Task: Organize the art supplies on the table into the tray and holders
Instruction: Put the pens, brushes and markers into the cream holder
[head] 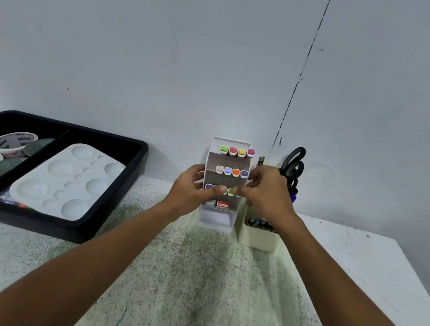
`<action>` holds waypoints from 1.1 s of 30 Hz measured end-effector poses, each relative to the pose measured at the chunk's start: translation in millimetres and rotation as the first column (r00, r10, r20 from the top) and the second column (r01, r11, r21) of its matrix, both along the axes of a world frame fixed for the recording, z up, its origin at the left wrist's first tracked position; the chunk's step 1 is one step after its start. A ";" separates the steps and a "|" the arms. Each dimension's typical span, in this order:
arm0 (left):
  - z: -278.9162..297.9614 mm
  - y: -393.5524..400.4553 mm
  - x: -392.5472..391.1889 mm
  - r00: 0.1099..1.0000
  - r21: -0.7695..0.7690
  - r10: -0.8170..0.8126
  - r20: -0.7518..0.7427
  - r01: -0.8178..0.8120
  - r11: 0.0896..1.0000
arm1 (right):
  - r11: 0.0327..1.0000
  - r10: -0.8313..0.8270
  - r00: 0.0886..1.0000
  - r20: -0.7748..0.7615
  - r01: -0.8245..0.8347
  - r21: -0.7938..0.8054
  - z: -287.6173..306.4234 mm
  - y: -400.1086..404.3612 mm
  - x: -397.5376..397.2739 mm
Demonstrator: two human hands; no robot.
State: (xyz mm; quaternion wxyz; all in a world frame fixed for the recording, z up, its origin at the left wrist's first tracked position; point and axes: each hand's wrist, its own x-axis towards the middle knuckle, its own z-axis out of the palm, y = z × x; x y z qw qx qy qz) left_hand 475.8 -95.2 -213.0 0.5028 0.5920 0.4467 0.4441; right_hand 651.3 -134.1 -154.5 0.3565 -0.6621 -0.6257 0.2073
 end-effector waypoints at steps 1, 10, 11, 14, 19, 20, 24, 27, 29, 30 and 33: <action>1.1 1.2 1.2 1.000 0.001 0.013 0.011 -0.013 1.000 | 1.000 0.000 1.000 0.014 0.000 -0.010 1.4 0.4 -0.9; 5.1 11.5 -3.2 0.999 -0.062 -0.016 0.043 0.019 0.998 | 0.999 0.019 0.999 0.037 -0.018 -0.040 5.6 1.3 -2.8; 5.4 11.6 -3.1 0.999 -0.065 -0.016 0.048 0.019 0.998 | 0.999 0.021 0.999 0.038 -0.019 -0.040 5.7 0.9 -2.7; 4.2 12.3 -4.4 0.999 -0.068 -0.025 0.044 0.028 0.997 | 0.999 0.023 0.999 0.034 -0.022 -0.037 6.0 0.7 -3.7; 2.9 11.3 -4.5 0.999 -0.043 -0.030 0.040 0.032 0.999 | 0.999 0.029 0.999 0.026 -0.028 -0.036 9.6 -2.9 -2.6; 0.8 10.6 -3.9 0.999 -0.035 -0.025 0.038 0.026 0.999 | 1.000 0.023 1.000 0.013 -0.022 -0.015 11.6 -4.2 -0.4; -17.8 1.1 -2.9 1.000 0.014 0.002 -0.012 -0.002 1.000 | 0.997 -0.006 0.995 -0.096 0.014 0.080 23.5 -11.2 19.5; -34.2 -10.1 3.3 0.998 0.053 0.039 -0.042 -0.037 0.998 | 0.986 0.020 0.985 -0.171 0.009 0.167 23.8 -17.5 43.3; -44.8 -14.0 7.5 0.997 0.059 0.069 -0.044 -0.067 0.996 | 0.956 -0.027 0.973 -0.229 0.092 0.278 18.9 -20.4 59.3; -49.5 -15.8 10.5 0.996 0.061 0.076 -0.046 -0.073 0.995 | 0.934 -0.066 0.963 -0.263 0.153 0.323 14.2 -22.3 67.5; -58.7 -21.9 16.9 0.994 0.049 0.102 -0.033 -0.100 0.994 | 0.873 -0.186 0.917 -0.352 0.319 0.368 -13.4 -28.5 93.8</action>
